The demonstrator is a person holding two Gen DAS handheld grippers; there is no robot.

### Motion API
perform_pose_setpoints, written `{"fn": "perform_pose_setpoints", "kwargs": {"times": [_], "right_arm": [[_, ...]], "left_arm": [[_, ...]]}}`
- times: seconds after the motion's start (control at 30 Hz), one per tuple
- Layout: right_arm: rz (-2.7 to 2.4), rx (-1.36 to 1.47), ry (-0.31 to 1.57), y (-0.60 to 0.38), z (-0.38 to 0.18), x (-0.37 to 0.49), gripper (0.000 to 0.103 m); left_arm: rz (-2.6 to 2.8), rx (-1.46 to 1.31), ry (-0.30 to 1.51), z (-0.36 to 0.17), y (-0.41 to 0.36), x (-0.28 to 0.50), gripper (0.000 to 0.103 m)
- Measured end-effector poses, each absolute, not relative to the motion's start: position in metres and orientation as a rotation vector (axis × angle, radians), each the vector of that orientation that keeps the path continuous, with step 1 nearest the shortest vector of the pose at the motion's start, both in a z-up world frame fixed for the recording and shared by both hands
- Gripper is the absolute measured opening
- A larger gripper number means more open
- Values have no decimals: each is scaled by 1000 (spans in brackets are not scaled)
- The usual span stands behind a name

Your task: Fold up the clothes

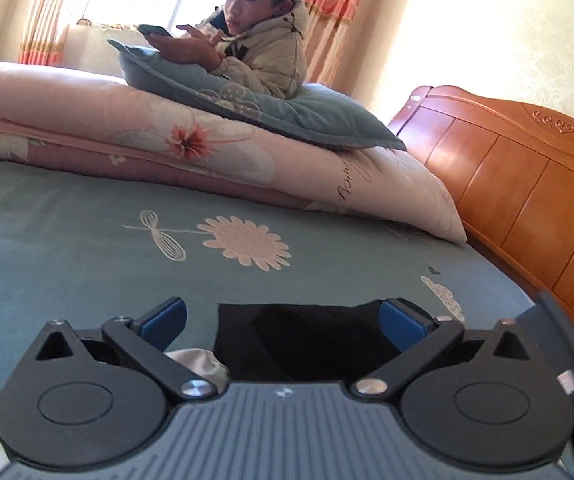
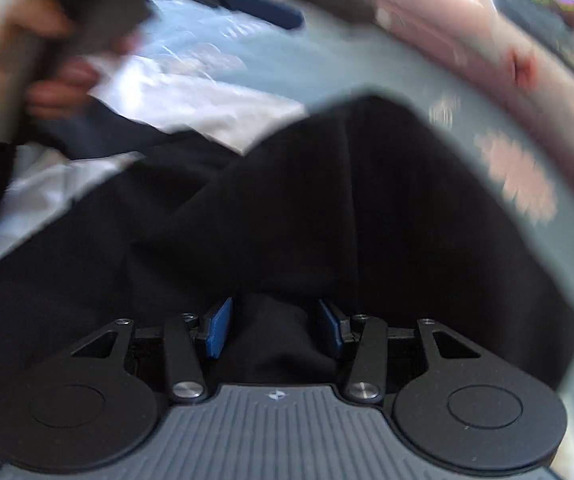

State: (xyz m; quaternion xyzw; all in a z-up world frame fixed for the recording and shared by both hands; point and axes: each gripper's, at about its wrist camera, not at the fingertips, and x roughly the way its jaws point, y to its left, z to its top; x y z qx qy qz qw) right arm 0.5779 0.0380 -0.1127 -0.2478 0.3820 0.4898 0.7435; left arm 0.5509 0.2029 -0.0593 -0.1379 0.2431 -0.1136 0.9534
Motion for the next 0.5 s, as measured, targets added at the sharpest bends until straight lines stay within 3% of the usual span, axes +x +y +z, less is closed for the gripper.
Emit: {"fn": "perform_pose_setpoints", "kwargs": {"times": [0.07,0.33,0.5], "right_arm": [[1060,-492,824,35,-119,578,55],[1059,-496,615,-26,-54,539,55],[906,-379,620,-39,-74,589,53]], "left_arm": [[-268,-303,490,-60,198,552,102],[-431,-510,526,-100,188,580,102],[-502,-469,602,-110,188,586,102]]}}
